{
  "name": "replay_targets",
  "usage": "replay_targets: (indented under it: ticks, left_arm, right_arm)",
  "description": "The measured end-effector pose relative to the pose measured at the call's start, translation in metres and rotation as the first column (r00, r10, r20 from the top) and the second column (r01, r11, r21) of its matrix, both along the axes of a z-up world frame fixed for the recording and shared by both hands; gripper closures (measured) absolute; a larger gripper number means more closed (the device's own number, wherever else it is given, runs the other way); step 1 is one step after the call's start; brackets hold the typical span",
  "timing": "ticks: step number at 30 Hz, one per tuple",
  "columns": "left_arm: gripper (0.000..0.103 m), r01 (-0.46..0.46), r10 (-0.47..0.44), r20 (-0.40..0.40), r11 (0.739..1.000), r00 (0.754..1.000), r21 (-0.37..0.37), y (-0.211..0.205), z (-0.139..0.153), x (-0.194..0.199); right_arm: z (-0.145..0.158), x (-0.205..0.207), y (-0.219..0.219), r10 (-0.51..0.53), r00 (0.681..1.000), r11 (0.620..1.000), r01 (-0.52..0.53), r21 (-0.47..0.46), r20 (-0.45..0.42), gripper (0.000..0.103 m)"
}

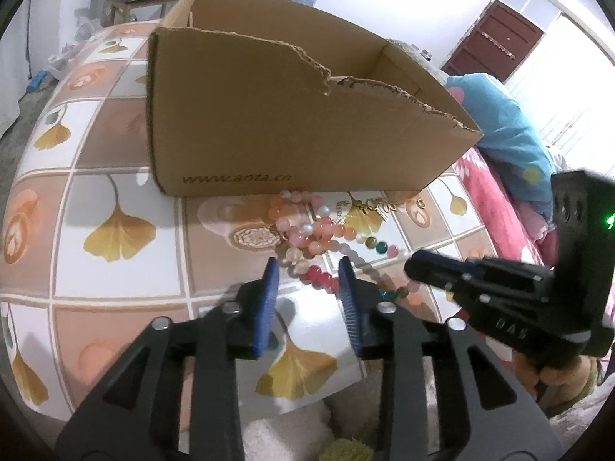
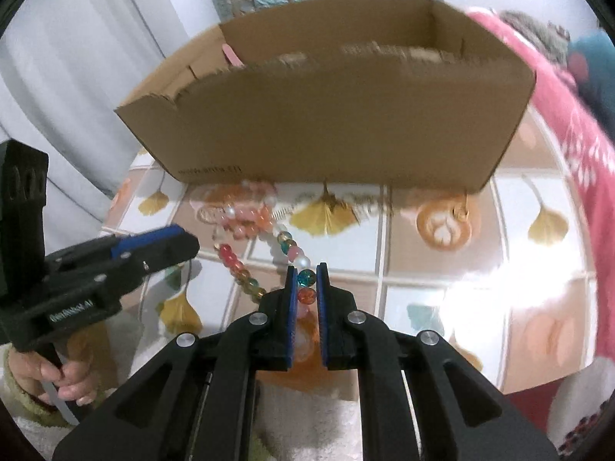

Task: Organize jewelry
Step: 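Lift the beaded bracelet and carry it over the box with the right gripper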

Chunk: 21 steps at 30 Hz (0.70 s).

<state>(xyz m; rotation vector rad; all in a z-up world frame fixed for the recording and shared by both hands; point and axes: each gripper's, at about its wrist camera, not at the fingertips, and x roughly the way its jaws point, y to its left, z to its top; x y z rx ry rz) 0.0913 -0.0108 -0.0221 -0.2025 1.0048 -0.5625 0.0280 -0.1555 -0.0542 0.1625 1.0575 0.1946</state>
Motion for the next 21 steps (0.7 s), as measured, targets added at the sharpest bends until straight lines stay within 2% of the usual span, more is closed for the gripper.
replay_targets:
  ticks: [5, 12, 17, 18, 21]
  left_arm:
    - [0.071, 0.011, -0.011, -0.050, 1.000, 0.999, 0.006, -0.010, -0.007, 0.012]
    - [0.073, 0.009, -0.002, -0.061, 0.995, 0.998, 0.102, -0.024, -0.011, 0.020]
    - [0.076, 0.041, -0.036, -0.028, 0.974, 0.999, 0.222, -0.042, -0.009, 0.020]
    - [0.081, 0.051, -0.046, -0.025, 0.968, 0.999, 0.245, -0.047, -0.009, 0.020]
    - [0.085, 0.065, -0.061, -0.026, 0.961, 0.998, 0.270, -0.052, -0.009, 0.018]
  right_arm:
    - [-0.006, 0.003, -0.006, -0.003, 1.000, 0.999, 0.004, 0.037, -0.014, 0.093]
    - [-0.011, 0.008, -0.015, 0.011, 1.000, 0.998, -0.010, 0.064, -0.021, 0.093]
    - [-0.013, 0.012, -0.020, 0.012, 1.000, 0.997, -0.011, 0.078, -0.021, 0.093]
    - [-0.013, 0.013, -0.022, 0.012, 1.000, 0.997, -0.010, 0.080, -0.020, 0.093]
    - [-0.014, 0.015, -0.026, 0.007, 1.000, 0.996, -0.006, 0.087, -0.013, 0.093]
